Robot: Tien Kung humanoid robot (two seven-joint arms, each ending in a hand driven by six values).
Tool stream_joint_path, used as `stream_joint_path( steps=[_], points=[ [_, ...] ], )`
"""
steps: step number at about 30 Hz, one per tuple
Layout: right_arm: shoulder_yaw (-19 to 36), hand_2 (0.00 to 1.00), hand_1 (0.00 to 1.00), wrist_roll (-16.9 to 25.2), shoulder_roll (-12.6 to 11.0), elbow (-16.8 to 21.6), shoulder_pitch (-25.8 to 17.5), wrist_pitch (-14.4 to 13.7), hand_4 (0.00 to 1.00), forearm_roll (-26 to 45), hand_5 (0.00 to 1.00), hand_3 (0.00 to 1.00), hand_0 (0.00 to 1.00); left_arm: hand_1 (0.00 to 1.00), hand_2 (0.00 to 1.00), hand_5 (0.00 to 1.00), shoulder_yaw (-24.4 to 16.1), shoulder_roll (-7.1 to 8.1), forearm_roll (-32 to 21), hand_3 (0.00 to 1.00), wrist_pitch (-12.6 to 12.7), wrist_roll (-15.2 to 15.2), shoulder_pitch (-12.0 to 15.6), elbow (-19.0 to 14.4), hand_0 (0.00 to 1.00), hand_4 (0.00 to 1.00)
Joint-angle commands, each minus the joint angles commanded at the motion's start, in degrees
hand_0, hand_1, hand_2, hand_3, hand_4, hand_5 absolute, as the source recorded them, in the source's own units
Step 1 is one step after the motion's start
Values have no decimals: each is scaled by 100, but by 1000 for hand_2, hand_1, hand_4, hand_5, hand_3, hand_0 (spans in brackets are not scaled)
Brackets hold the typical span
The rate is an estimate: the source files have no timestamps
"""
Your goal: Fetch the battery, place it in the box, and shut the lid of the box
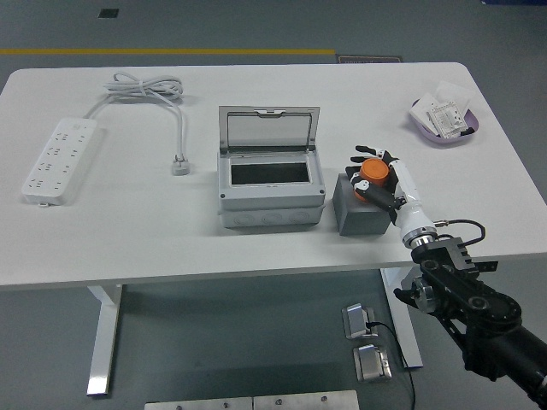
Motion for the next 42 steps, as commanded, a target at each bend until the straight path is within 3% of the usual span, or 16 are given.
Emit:
stream_joint_path(
  steps=[2, 3, 8, 9, 14, 15, 29, 32, 33, 38, 39, 42],
  points=[
    [-17, 569, 556, -2, 0, 7, 6, -21, 453, 7, 2, 643, 479, 687, 621, 41, 9, 1, -10, 620, 2, -6, -3, 1, 626, 660],
    [-24, 563, 556, -4, 0, 11, 10, -36, 249, 7, 2, 639, 534, 686, 621, 42, 33, 2, -36, 621, 2, -16, -3, 3, 626, 662],
    [-26, 563, 556, -10, -1, 46, 23, -119, 249, -12, 2, 639, 534, 686, 621, 42, 113, 2, -119, 621, 5, -48, -4, 7, 626, 662],
    [-22, 560, 554, -11, -3, 56, 25, -133, 124, -16, 2, 639, 557, 687, 622, 40, 121, 2, -129, 621, 6, -52, -4, 8, 626, 661],
    [24, 560, 554, 2, -20, 126, 48, -205, 124, -39, 2, 639, 557, 687, 622, 40, 151, 0, -168, 621, 10, -69, -4, 11, 626, 661],
    [33, 564, 564, 4, -24, 139, 54, -217, 28, -42, 2, 638, 575, 686, 623, 41, 153, 0, -169, 621, 10, -70, -4, 12, 626, 662],
    [181, 550, 562, -74, -116, 373, 150, -353, 2, -281, 2, 592, 554, 687, 625, 44, 152, -1, -146, 623, 23, -89, -8, 21, 626, 667],
    [207, 550, 562, -100, -149, 511, 164, -368, 2, -325, 2, 592, 554, 687, 625, 44, 140, 2, -131, 623, 33, -90, -10, 22, 626, 667],
    [209, 526, 543, -128, -161, 572, 169, -383, 2, -368, 2, 520, 497, 687, 625, 48, 141, 3, -134, 623, 36, -92, -10, 23, 626, 669],
    [205, 526, 543, -510, -263, 1023, 248, -493, 2, -956, 2, 520, 497, 687, 625, 48, 124, 5, -133, 623, 48, -90, -4, 24, 626, 669],
    [198, 505, 389, -613, -287, 1116, 277, -508, 2, -1121, 2, 432, 243, 687, 626, 51, 127, 6, -140, 624, 49, -91, -3, 24, 627, 672],
    [146, 505, 389, -913, -350, 1335, 392, -524, 2, -1600, 2, 432, 243, 687, 626, 51, 128, 7, -150, 624, 54, -95, -6, 26, 627, 672]
  ],
)
